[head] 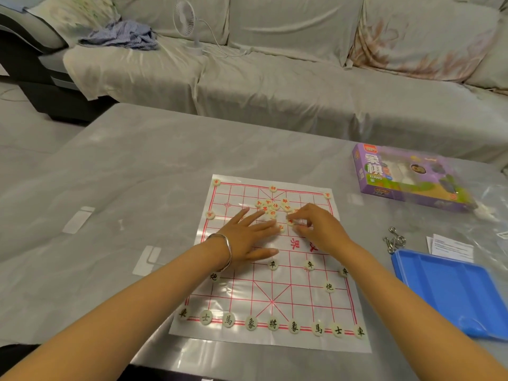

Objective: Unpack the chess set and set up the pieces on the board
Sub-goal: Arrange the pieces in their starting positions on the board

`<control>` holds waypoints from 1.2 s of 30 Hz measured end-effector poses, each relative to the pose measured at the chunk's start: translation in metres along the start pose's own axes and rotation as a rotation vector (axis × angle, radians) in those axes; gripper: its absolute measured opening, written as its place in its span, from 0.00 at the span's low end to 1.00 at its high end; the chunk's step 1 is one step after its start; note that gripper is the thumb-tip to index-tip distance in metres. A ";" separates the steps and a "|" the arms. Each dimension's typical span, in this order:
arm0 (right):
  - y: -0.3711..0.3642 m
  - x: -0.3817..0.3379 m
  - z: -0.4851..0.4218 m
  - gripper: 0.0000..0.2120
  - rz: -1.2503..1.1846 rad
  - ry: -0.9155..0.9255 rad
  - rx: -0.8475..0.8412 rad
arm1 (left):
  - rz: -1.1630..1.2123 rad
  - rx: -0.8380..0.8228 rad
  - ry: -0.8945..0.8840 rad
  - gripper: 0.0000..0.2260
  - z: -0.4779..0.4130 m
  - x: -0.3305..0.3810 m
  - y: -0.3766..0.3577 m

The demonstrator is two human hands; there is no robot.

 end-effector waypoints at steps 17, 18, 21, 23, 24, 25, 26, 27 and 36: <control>-0.011 -0.017 0.014 0.11 0.004 0.042 -0.071 | 0.160 0.114 0.156 0.27 -0.012 -0.034 0.022; -0.014 -0.022 0.011 0.11 0.001 0.040 -0.068 | 0.207 0.165 0.197 0.30 -0.001 -0.044 0.026; -0.021 -0.036 0.003 0.13 -0.027 0.023 -0.034 | 0.265 0.256 0.315 0.31 0.029 -0.074 0.029; -0.024 -0.041 -0.002 0.14 -0.038 0.006 -0.020 | 0.265 0.239 0.333 0.31 0.039 -0.084 0.024; -0.024 -0.043 -0.003 0.16 -0.031 0.005 -0.021 | 0.275 0.231 0.328 0.31 0.041 -0.086 0.020; -0.024 -0.044 -0.003 0.17 -0.021 0.008 -0.028 | 0.290 0.227 0.324 0.31 0.042 -0.088 0.018; -0.024 -0.045 -0.003 0.18 -0.011 0.016 -0.040 | 0.302 0.230 0.323 0.31 0.042 -0.088 0.016; -0.024 -0.045 -0.003 0.18 -0.003 0.029 -0.050 | 0.311 0.236 0.324 0.30 0.042 -0.088 0.014; -0.016 -0.029 -0.011 0.15 -0.018 -0.055 0.090 | 0.327 0.304 0.309 0.26 0.027 -0.082 0.010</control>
Point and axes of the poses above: each hand's wrist, its own z-axis away from the middle knuckle, its own y-axis out of the back of the hand, x = y × z, the point moved 9 cm from there along -z, towards the middle knuckle, and after that the axes turned 10 degrees about -y, right-handed, at the moved point
